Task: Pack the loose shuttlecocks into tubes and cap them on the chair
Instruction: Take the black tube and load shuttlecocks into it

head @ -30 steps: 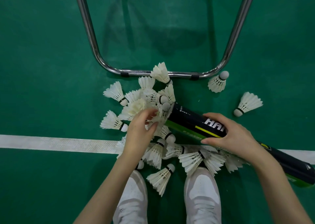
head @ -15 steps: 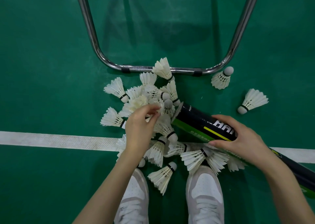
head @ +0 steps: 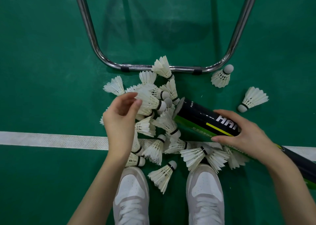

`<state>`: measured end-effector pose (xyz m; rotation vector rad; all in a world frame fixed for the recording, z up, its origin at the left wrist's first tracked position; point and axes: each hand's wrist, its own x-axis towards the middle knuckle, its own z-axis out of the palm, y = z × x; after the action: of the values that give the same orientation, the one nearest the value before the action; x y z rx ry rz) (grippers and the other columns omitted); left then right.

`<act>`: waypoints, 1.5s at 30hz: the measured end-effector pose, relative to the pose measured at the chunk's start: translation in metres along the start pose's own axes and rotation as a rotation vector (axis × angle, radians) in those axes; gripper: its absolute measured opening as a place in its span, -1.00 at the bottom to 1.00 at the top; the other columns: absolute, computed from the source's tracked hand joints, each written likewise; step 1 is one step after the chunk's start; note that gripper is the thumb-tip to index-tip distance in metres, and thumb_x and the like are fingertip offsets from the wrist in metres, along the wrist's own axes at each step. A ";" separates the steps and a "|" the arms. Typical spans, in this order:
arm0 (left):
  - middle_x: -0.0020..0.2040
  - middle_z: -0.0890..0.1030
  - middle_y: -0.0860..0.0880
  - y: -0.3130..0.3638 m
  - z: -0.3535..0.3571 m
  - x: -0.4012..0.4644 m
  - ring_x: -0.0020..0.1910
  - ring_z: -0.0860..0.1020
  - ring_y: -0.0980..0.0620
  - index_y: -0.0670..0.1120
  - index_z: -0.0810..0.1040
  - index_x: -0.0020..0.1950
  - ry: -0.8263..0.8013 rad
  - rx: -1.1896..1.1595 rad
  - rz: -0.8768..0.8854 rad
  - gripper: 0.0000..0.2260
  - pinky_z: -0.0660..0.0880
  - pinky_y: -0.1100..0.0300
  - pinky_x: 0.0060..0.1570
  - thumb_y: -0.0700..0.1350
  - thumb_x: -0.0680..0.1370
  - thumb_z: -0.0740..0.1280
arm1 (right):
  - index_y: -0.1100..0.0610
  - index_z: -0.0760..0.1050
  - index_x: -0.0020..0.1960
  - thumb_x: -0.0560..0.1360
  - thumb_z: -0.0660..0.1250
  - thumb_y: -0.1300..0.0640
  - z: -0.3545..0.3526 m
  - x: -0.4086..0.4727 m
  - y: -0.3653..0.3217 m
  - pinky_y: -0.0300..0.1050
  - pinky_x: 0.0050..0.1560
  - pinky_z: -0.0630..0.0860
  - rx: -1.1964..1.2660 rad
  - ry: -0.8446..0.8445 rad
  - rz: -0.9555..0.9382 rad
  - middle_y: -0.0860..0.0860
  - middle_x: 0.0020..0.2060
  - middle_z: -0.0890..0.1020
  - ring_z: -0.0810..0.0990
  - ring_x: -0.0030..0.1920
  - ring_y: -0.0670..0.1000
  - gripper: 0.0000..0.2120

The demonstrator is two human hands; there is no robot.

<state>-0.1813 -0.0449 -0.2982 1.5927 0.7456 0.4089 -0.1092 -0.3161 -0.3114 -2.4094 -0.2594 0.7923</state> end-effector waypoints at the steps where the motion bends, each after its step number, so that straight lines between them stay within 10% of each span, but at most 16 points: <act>1: -0.17 0.63 0.07 0.001 0.000 0.000 -0.16 0.59 0.20 0.00 0.60 -0.03 0.003 -0.017 -0.004 -0.88 0.48 0.39 -0.14 -0.20 0.48 0.40 | -0.45 0.28 0.17 0.17 0.49 -0.21 -0.002 0.001 -0.002 0.06 0.09 0.50 0.002 0.008 -0.003 -0.12 0.03 0.54 0.54 0.00 -0.05 -0.35; 23: -0.03 0.64 -0.14 -0.013 0.030 -0.034 -0.02 0.60 0.04 -0.08 0.51 0.02 -0.366 -0.200 -0.162 -0.91 0.49 0.32 -0.03 -0.22 0.55 0.29 | -0.35 0.28 0.28 0.23 0.49 -0.18 0.011 -0.002 -0.023 -0.10 0.00 0.34 -0.188 0.080 -0.093 -0.17 -0.01 0.44 0.41 0.05 -0.06 -0.31; 45: -0.09 0.62 0.12 -0.025 0.031 -0.029 -0.04 0.57 0.20 0.06 0.50 -0.05 -0.533 0.120 -0.063 -0.77 0.47 0.34 0.01 -0.17 0.42 0.48 | -0.30 0.30 0.30 0.24 0.49 -0.16 0.014 0.001 -0.025 -0.16 -0.04 0.27 -0.240 0.096 -0.147 -0.18 -0.02 0.42 0.36 0.02 -0.13 -0.31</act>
<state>-0.1874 -0.0869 -0.3232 1.6833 0.4117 -0.1128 -0.1168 -0.2888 -0.3060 -2.6072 -0.5119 0.6062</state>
